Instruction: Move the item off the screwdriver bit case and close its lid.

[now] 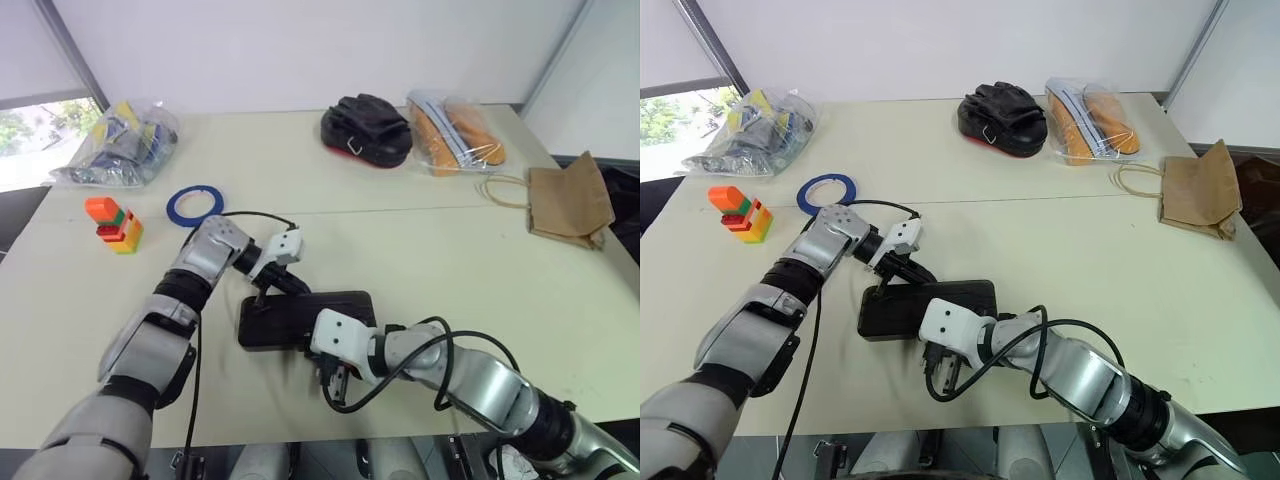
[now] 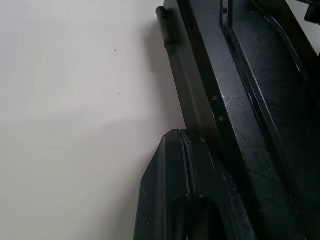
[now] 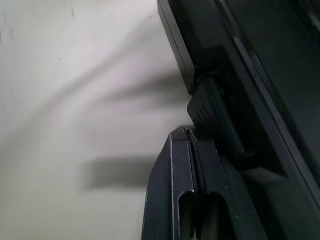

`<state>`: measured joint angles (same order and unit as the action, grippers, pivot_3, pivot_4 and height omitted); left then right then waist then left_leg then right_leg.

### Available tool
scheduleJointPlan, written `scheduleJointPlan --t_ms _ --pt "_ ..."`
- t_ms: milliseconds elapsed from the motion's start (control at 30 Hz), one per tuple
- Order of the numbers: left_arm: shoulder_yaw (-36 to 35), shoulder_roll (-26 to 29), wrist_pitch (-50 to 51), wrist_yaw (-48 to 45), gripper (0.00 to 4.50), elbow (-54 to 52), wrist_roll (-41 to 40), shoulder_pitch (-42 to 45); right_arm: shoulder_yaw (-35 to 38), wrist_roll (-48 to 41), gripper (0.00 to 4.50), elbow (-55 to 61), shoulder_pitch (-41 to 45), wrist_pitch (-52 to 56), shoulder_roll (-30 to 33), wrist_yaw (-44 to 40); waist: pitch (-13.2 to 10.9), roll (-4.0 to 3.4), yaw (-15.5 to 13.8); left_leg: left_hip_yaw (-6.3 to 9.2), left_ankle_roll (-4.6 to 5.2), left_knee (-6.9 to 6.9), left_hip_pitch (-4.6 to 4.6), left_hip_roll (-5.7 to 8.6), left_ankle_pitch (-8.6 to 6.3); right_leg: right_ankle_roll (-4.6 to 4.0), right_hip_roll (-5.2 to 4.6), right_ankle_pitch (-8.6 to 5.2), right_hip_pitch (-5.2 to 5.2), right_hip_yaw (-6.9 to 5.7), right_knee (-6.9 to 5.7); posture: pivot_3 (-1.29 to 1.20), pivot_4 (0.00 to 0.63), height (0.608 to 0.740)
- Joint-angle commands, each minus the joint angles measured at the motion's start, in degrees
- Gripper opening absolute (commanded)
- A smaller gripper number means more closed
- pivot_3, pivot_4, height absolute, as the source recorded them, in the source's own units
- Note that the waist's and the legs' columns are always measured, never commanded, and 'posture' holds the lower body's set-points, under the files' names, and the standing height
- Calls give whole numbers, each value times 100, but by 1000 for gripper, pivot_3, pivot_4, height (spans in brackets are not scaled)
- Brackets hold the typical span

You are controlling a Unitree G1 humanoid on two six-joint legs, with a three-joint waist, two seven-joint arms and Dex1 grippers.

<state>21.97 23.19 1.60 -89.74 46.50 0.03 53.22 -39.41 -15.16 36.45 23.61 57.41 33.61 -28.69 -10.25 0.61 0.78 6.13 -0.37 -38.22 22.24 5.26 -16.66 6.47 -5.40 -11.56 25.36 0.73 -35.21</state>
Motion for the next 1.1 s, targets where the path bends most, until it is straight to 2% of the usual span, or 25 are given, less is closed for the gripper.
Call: scheduleJointPlan --t_ms 33,267,433,600,767,900,1033,1100 --pt "188 -150 -5 -165 0 -348 65 -359 226 325 23 -213 214 178 -207 292 6 2 11 0 0 0 -3 -2 0 0 2 0 -2 1 -1 0 150 740" --pt "359 -53 702 -276 0 -1429 -300 -886 79 740 23 -430 426 593 -290 604 21 1 30 -1 0 0 -8 -6 0 -1 7 0 -3 6 -3 0 150 740" --pt "195 -140 923 -138 0 -1691 -250 -1030 -25 1029 23 -704 635 645 -314 810 39 1 35 0 0 3 -27 -13 0 -2 17 -1 -17 7 -3 0 150 740" --pt "41 -276 768 79 0 -1508 -190 -956 6 1079 23 -761 761 633 -409 847 39 2 20 6 4 13 -90 -17 -3 0 19 -5 -83 4 5 0 150 740" --pt "-162 -549 -368 1100 0 -391 290 -461 571 349 23 -30 399 1096 -694 470 40 5 -13 11 -3 10 -87 -17 1 0 22 -3 -78 4 0 0 150 740" --pt "-552 -477 -984 1917 0 733 396 147 2403 -911 23 1547 -402 2281 -743 -358 39 9 -97 14 -2 2 -75 -5 1 1 10 -2 -77 1 3 0 150 740" --pt "-840 -377 -1196 2236 0 1237 265 366 3696 -1646 23 2144 -613 3113 -999 -781 40 9 -45 12 4 9 -80 -12 -3 2 16 -3 -77 1 4 0 150 740" --pt "-1528 -180 -689 2409 0 1078 -326 366 5501 -2550 23 2077 -340 3372 -1451 -1470 30 20 -23 17 4 10 -78 -14 -3 2 19 -4 -77 -3 1 0 150 740"
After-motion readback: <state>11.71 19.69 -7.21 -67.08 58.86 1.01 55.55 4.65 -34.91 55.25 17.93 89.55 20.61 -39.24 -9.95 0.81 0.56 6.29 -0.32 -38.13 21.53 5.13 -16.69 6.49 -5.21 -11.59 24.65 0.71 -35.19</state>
